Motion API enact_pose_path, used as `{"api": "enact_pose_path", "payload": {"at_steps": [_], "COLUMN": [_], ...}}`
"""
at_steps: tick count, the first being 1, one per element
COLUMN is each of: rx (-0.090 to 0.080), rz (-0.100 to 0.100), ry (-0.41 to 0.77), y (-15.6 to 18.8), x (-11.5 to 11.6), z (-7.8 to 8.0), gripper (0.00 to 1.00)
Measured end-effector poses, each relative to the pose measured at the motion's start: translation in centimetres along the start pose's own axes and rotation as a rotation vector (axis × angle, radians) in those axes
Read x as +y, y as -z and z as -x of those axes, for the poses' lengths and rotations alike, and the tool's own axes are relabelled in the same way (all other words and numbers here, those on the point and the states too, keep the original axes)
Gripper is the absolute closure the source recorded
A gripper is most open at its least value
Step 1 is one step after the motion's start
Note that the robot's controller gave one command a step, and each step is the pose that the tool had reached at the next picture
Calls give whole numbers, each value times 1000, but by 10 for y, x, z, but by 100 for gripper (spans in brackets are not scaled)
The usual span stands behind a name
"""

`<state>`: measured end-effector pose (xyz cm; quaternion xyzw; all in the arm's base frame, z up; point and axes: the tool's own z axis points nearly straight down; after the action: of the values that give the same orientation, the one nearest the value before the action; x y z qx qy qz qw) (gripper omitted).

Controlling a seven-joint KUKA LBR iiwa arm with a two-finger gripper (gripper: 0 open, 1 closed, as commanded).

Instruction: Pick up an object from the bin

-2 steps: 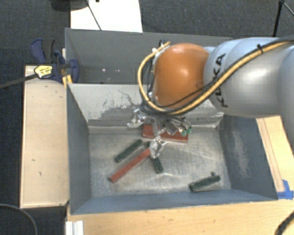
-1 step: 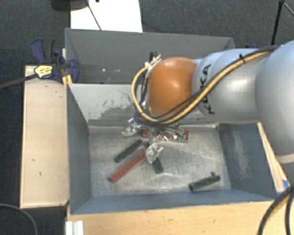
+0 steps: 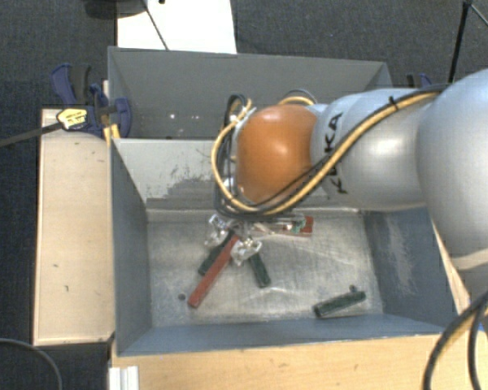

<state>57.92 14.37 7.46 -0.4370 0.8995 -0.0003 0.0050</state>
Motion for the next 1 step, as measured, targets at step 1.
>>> {"api": "enact_pose_path", "payload": {"at_steps": [1], "rx": [0], "rz": [0], "ry": [0], "y": [0], "x": [0], "z": [0], "gripper": [100]}}
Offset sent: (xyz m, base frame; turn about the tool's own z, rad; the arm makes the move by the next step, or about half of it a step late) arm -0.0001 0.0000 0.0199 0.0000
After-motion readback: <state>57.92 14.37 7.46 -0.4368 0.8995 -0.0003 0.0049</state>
